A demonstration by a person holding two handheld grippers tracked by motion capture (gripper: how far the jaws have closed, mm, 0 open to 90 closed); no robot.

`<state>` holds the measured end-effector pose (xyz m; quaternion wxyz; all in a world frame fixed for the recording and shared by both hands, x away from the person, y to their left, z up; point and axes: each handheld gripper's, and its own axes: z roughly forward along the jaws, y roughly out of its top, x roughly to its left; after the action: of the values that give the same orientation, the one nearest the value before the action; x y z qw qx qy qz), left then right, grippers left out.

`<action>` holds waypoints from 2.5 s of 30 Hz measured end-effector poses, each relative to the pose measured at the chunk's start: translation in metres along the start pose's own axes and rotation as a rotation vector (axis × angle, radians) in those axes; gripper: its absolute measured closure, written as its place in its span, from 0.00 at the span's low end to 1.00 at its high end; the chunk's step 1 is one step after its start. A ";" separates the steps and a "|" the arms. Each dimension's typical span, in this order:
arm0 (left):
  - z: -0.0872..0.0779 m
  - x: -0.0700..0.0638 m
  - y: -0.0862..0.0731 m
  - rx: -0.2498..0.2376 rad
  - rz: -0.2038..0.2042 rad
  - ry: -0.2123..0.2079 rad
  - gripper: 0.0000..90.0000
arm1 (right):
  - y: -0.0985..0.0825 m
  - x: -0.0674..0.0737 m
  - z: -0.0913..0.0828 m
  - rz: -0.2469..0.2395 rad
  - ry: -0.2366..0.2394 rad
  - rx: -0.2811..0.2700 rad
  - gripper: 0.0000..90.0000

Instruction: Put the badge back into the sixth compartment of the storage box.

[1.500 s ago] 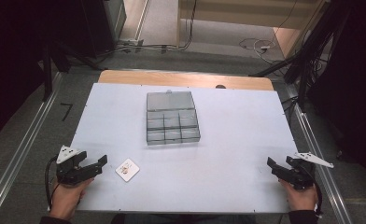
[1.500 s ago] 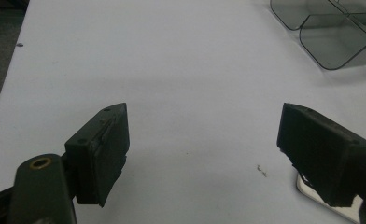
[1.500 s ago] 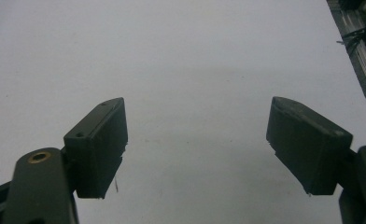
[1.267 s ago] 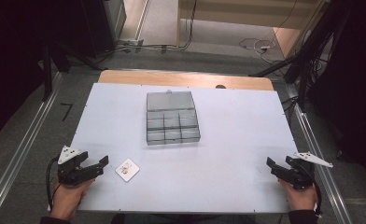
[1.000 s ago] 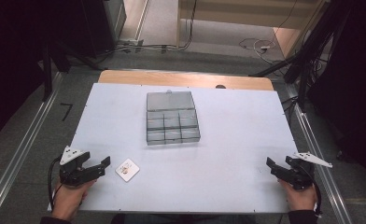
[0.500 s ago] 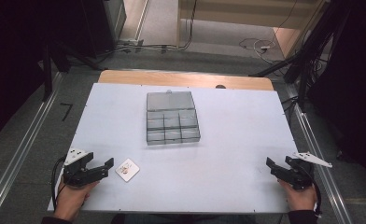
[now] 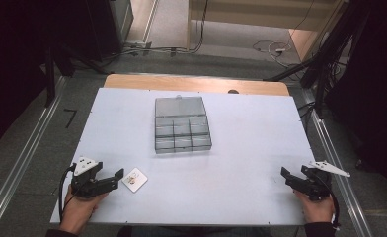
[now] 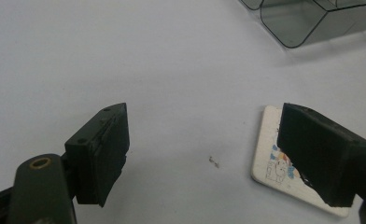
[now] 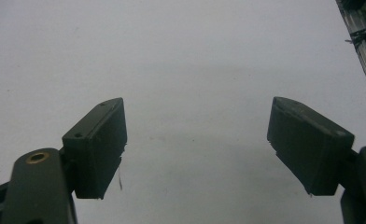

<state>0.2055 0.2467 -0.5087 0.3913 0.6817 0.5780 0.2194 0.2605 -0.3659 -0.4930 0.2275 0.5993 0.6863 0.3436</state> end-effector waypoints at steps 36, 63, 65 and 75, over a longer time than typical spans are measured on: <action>0.007 -0.017 0.000 0.033 0.059 -0.028 0.19 | -0.001 0.001 0.001 -0.009 0.001 0.006 0.20; 0.012 -0.027 0.001 0.061 0.083 -0.050 0.19 | -0.001 0.002 0.002 -0.012 0.001 0.016 0.20; 0.012 -0.028 0.001 0.066 0.089 -0.055 0.19 | -0.001 0.002 0.003 -0.012 0.002 0.017 0.20; 0.014 -0.036 0.002 0.093 0.113 -0.073 0.19 | -0.002 0.002 0.003 -0.011 0.004 0.020 0.20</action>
<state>0.2092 0.2082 -0.5100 0.3671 0.7382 0.5335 0.1889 0.2613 -0.3637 -0.4960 0.2221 0.5968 0.6936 0.3368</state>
